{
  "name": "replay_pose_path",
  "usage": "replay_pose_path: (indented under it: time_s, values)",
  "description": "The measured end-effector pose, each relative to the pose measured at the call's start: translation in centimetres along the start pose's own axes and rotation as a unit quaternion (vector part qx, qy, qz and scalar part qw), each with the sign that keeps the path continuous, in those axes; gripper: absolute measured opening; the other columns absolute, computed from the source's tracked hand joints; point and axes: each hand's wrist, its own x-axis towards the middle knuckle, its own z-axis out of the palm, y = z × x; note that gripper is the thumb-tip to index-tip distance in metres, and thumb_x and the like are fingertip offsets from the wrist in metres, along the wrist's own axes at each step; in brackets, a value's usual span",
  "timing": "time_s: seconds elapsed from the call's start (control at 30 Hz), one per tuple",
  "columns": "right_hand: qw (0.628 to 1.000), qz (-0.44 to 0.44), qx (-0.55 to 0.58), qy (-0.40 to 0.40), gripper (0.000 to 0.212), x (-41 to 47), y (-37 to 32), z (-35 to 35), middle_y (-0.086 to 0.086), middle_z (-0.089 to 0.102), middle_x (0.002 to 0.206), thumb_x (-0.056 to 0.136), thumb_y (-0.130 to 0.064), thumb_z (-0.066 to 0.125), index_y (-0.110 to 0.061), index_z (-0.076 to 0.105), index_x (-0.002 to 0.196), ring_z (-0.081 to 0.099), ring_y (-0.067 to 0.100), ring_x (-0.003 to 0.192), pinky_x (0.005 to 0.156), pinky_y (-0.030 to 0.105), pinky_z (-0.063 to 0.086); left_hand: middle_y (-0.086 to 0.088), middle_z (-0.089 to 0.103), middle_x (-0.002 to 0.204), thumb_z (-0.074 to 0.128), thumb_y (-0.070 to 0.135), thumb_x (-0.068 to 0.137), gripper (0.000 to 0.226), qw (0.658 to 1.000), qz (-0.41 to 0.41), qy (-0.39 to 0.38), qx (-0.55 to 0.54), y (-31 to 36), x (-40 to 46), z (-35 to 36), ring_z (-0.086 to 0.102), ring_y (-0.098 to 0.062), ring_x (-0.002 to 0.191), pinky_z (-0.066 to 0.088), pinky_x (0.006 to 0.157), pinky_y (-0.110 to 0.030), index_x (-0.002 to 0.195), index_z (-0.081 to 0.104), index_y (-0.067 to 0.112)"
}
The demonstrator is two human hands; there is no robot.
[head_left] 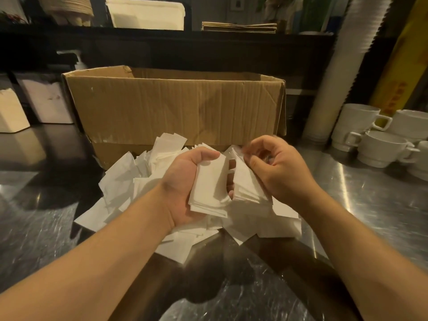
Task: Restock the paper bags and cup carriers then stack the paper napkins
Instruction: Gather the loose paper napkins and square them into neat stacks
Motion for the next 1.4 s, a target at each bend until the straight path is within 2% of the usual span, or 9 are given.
replay_pose_path:
  time_s: [0.2, 0.37, 0.47, 0.67, 0.9, 1.0, 1.13, 1.23, 1.4]
  values:
    - [0.993, -0.016, 0.035, -0.109, 0.006, -0.3, 0.1, -0.9, -0.016, 0.071, 0.1, 0.096, -0.038, 0.063, -0.038, 0.066, 0.101, 0.069, 0.01, 0.097, 0.086, 0.036, 0.062, -0.017, 0.066, 0.089, 0.052, 0.033, 0.089, 0.04, 0.998, 0.0, 0.025, -0.051, 0.1, 0.1, -0.2, 0.059, -0.028, 0.077, 0.048, 0.079, -0.037, 0.089, 0.072, 0.0]
    - [0.98, -0.061, -0.005, -0.189, 0.054, -0.4, 0.1, -2.1, -0.03, 0.06, 0.122, 0.074, -0.066, 0.077, -0.049, 0.058, 0.121, 0.057, -0.004, 0.118, 0.1, 0.025, 0.047, -0.015, 0.068, 0.083, 0.045, 0.032, 0.093, 0.047, 0.995, 0.024, 0.029, -0.087, 0.3, 0.2, -0.3, 0.063, -0.027, 0.075, 0.047, 0.082, -0.037, 0.078, 0.076, 0.0]
    - [0.972, -0.06, -0.017, -0.228, 0.066, -0.4, 0.1, -2.3, -0.029, 0.054, 0.134, 0.071, -0.054, 0.085, -0.054, 0.054, 0.129, 0.051, -0.002, 0.126, 0.107, 0.032, 0.046, -0.018, 0.068, 0.094, 0.049, 0.032, 0.092, 0.039, 0.993, 0.02, 0.053, -0.106, 0.5, 0.0, -0.2, 0.065, -0.031, 0.081, 0.05, 0.087, -0.042, 0.097, 0.07, 0.0]
    - [0.976, -0.08, -0.075, -0.189, 0.063, -0.5, -0.2, -1.7, -0.029, 0.051, 0.139, 0.084, -0.02, 0.082, -0.053, 0.052, 0.129, 0.048, -0.004, 0.126, 0.099, 0.015, 0.046, -0.02, 0.067, 0.109, 0.049, 0.033, 0.095, 0.042, 0.989, 0.018, 0.073, -0.13, 0.6, -0.1, -0.2, 0.061, -0.033, 0.102, 0.04, 0.115, -0.045, 0.11, 0.068, -0.002]
    - [0.985, -0.11, -0.069, -0.117, 0.031, -0.5, 0.0, -1.4, -0.024, 0.062, 0.11, 0.097, -0.02, 0.066, -0.049, 0.056, 0.102, 0.06, 0.0, 0.106, 0.079, 0.019, 0.055, -0.012, 0.066, 0.13, 0.053, 0.034, 0.092, 0.055, 0.987, 0.004, 0.056, -0.148, 0.5, -0.1, -0.3, 0.06, -0.027, 0.114, 0.042, 0.115, -0.04, 0.133, 0.062, -0.002]
    - [0.989, -0.125, -0.05, -0.067, 0.026, -0.4, 0.1, -1.4, -0.023, 0.061, 0.101, 0.098, -0.02, 0.064, -0.045, 0.057, 0.095, 0.059, -0.002, 0.096, 0.076, 0.014, 0.052, -0.015, 0.067, 0.105, 0.054, 0.034, 0.088, 0.043, 0.99, 0.004, 0.049, -0.13, 0.4, 0.0, -0.5, 0.062, -0.027, 0.094, 0.043, 0.109, -0.037, 0.113, 0.066, 0.001]
    - [0.985, -0.064, 0.156, -0.045, 0.008, -0.1, -0.1, -2.7, -0.005, 0.067, 0.091, 0.093, -0.015, 0.063, -0.021, 0.066, 0.09, 0.065, 0.013, 0.088, 0.083, 0.033, 0.059, -0.014, 0.066, 0.112, 0.058, 0.028, 0.081, 0.044, 0.995, 0.034, 0.052, -0.073, 0.4, 0.3, -0.3, 0.064, -0.03, 0.085, 0.052, 0.085, -0.04, 0.121, 0.06, 0.009]
    - [0.93, 0.022, 0.344, -0.125, 0.025, 0.3, -0.5, -4.1, 0.001, 0.065, 0.091, 0.075, -0.017, 0.06, -0.007, 0.064, 0.098, 0.065, 0.019, 0.089, 0.082, 0.036, 0.06, -0.014, 0.065, 0.108, 0.062, 0.025, 0.073, 0.051, 0.996, 0.048, 0.061, -0.042, 0.4, 0.4, -0.5, 0.064, -0.03, 0.083, 0.053, 0.081, -0.042, 0.12, 0.065, 0.006]
    - [0.906, 0.049, 0.345, -0.238, 0.017, -0.2, -0.9, -2.9, 0.007, 0.068, 0.087, 0.081, -0.01, 0.057, -0.007, 0.071, 0.089, 0.068, 0.02, 0.079, 0.074, 0.03, 0.059, -0.012, 0.07, 0.09, 0.058, 0.029, 0.083, 0.032, 0.999, 0.024, 0.006, 0.026, 0.0, -0.1, 0.1, 0.07, -0.027, 0.072, 0.06, 0.073, -0.037, 0.089, 0.083, 0.009]
